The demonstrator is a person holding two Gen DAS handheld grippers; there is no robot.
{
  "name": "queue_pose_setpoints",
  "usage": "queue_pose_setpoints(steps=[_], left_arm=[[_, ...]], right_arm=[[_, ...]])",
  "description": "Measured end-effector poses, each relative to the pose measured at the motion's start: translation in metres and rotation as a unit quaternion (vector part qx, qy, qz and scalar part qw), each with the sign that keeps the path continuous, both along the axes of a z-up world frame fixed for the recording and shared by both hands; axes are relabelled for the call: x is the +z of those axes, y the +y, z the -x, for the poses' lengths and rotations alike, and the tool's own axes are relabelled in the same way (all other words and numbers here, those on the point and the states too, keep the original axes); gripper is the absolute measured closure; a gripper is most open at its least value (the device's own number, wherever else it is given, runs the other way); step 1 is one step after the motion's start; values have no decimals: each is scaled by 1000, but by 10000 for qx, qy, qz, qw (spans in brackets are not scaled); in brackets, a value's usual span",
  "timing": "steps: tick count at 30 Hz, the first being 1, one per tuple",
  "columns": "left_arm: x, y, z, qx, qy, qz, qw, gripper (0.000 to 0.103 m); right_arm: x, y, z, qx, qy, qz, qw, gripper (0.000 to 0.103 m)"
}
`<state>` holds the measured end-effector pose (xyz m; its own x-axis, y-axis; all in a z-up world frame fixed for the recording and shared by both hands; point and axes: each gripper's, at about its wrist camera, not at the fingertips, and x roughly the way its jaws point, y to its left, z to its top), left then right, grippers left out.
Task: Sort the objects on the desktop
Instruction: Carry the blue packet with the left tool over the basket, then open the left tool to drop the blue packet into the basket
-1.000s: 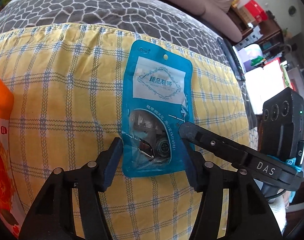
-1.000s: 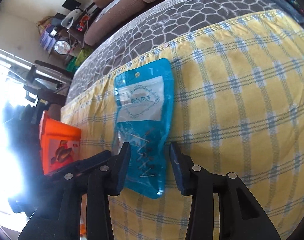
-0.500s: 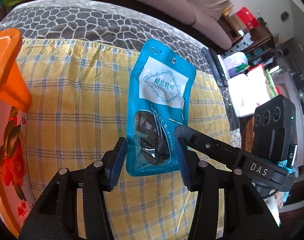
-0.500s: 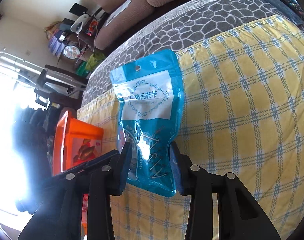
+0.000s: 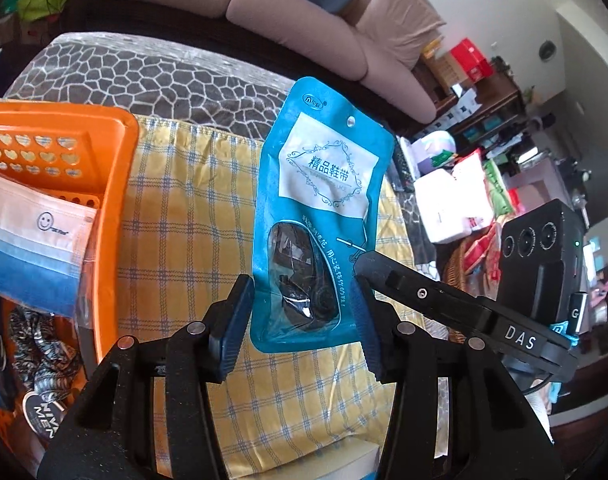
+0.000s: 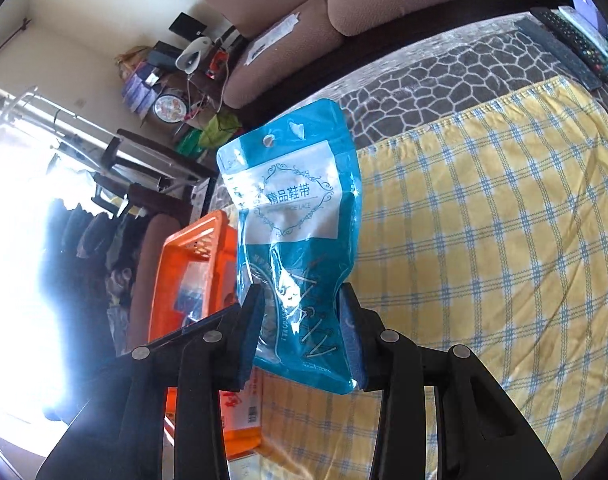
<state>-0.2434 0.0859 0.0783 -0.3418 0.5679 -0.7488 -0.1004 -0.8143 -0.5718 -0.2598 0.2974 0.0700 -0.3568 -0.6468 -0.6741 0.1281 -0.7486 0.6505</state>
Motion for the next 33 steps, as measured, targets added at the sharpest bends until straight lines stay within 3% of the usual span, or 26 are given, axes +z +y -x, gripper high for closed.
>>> queue_pose_setpoints(steps=[5,11,22,30,33], left_arm=[[20,-47,-22,120,49,-28,9999,57],[26,-106,-53,78,2,221,9997,57],[11,-191,-64,432,-161,575,9973,57],[-23,-206,-63,382,-413,686,9961,57],[-32,-209,-65,439,-514,661,9955,51]], right_arm=[[32,-41,-16,249,201,-2,9995,64],[36,-111,-35,656,245,-6,9975,64],[1,-227,-46,1170,-31,54,9931,64],[-35,-251,-42,1237,-302,-225,9916,64],[-40,-254,-42,1246,-307,-497,9905,65]])
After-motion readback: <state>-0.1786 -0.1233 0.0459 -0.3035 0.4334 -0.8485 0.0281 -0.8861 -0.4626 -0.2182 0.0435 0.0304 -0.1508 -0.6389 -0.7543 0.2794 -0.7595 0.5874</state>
